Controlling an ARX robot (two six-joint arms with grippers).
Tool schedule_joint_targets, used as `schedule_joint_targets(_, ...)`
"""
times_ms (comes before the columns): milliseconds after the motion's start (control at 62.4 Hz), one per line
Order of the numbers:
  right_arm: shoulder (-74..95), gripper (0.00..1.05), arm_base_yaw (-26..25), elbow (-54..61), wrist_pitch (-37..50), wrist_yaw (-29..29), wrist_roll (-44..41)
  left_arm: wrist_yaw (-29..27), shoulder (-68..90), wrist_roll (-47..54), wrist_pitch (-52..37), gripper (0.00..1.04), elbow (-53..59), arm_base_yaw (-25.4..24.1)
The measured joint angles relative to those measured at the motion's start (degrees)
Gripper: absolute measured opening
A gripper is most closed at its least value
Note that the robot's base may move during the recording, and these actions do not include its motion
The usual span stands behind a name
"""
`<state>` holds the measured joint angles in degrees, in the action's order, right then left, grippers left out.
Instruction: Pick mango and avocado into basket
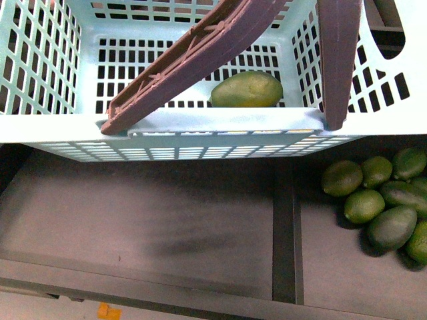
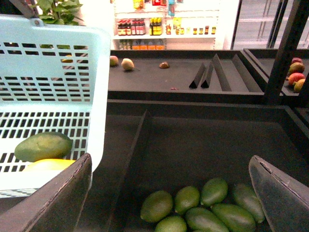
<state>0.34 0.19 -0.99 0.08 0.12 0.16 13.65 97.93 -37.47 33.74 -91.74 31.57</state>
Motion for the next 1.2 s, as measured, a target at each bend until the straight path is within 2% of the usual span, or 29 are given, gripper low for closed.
schedule_joint_targets(497,0.00,0.96,0.00,0.00,0.00,0.00,0.00,-0.55,0.00,-0.07,-0.07,0.16,0.02,0.04)
schedule_joint_targets(529,-0.02,0.96,0.00,0.00,0.00,0.02,0.00,-7.69,-0.17,-3.41,-3.65,0.16,1.49,0.98)
schedule_joint_targets(545,-0.02,0.96,0.00,0.00,0.00,0.00,0.00,-15.37,-0.22,-7.91,-7.28,0.16,2.86,1.66)
schedule_joint_targets(593,-0.02,0.96,0.00,0.00,0.00,-0.13,0.00,-28.87,-0.04,-20.79,-12.66,0.16,5.05,2.56)
schedule_joint_targets(641,-0.02,0.96,0.00,0.00,0.00,-0.04,0.00,-35.26,0.28,-29.33,-14.38,0.16,5.95,2.40)
schedule_joint_targets(689,-0.04,0.96,0.00,0.00,0.00,0.02,0.00,-37.79,0.66,-34.97,-15.80,0.16,6.49,1.64)
schedule_joint_targets(802,-0.02,0.96,0.00,0.00,0.00,0.00,0.00,-38.60,1.81,-40.37,-18.34,0.16,8.09,-0.39)
schedule_joint_targets(1026,-0.04,0.96,0.00,0.00,0.00,0.00,0.00,-34.14,8.26,-46.49,-21.90,0.16,9.90,-3.26)
schedule_joint_targets(1202,-0.02,0.96,0.00,0.00,0.00,-0.02,0.00,-32.22,17.88,-52.24,-20.63,0.16,4.09,-5.66)
